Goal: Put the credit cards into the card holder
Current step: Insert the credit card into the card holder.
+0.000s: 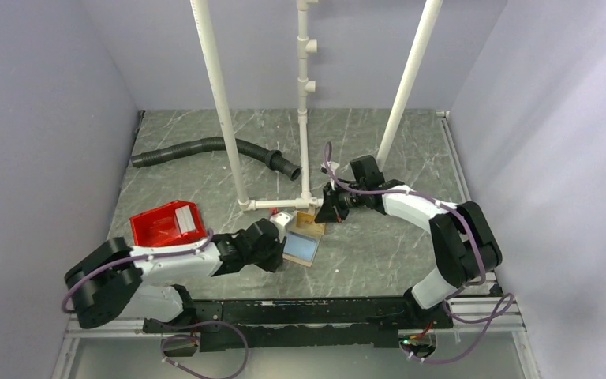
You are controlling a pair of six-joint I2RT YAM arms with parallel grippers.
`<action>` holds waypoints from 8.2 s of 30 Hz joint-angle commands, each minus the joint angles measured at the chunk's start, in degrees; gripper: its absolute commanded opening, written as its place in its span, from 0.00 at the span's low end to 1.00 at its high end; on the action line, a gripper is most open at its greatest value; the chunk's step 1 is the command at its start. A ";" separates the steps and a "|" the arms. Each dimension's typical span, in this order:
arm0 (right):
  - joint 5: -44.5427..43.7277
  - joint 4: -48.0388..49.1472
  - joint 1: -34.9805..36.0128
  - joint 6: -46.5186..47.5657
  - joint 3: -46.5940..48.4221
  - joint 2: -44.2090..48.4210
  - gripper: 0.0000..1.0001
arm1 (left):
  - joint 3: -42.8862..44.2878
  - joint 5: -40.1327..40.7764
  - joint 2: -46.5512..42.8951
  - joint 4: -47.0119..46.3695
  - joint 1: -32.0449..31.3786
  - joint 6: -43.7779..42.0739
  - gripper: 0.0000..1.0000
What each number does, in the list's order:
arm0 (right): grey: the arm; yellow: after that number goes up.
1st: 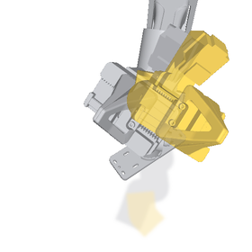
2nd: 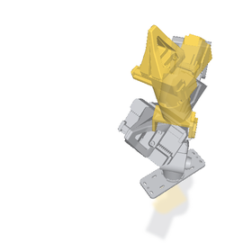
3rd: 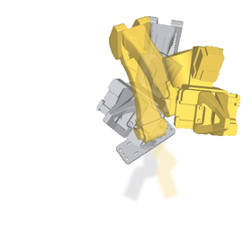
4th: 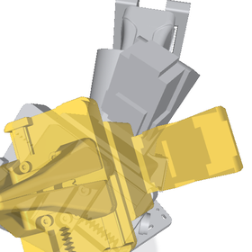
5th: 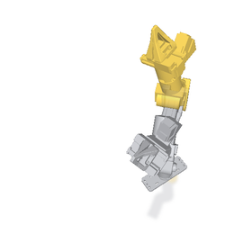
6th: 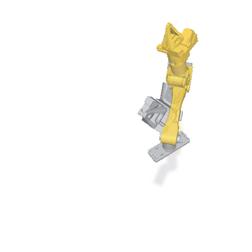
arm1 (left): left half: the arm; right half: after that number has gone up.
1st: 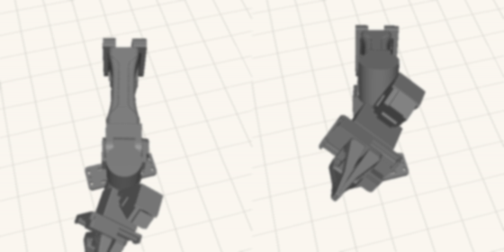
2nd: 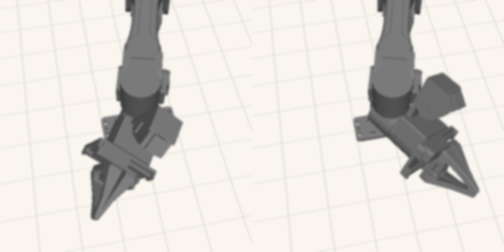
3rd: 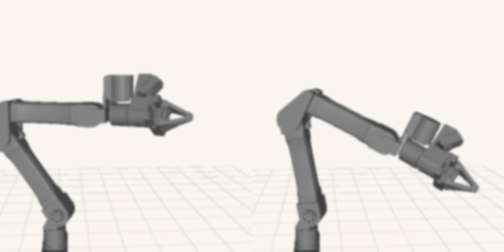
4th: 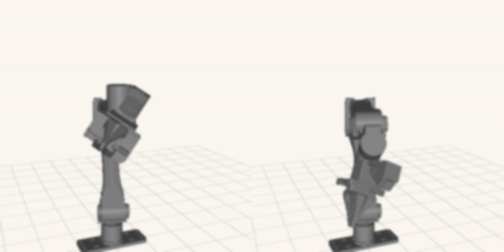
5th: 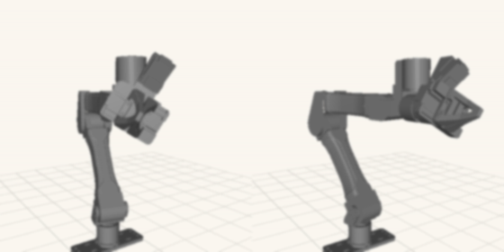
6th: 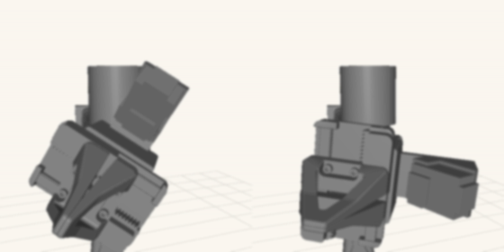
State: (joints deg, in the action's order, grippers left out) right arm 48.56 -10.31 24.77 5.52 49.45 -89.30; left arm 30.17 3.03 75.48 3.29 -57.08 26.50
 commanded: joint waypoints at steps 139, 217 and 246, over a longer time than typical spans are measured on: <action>9.21 -39.10 0.79 30.54 29.70 -27.34 0.00 | -0.57 -31.06 10.66 -6.94 21.67 2.79 0.00; 10.56 -17.75 0.91 12.35 17.62 -24.70 0.19 | 4.98 -35.90 2.65 1.66 21.06 3.19 0.24; 5.12 -5.72 1.15 -4.38 7.51 -19.51 0.07 | 5.60 -21.45 15.06 -1.18 11.93 7.23 0.03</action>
State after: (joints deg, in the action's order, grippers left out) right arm 55.99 -19.03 25.91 3.84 58.92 -110.08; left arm 35.92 -24.64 88.36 2.13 -44.86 34.61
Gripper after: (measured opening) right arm 0.077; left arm 0.040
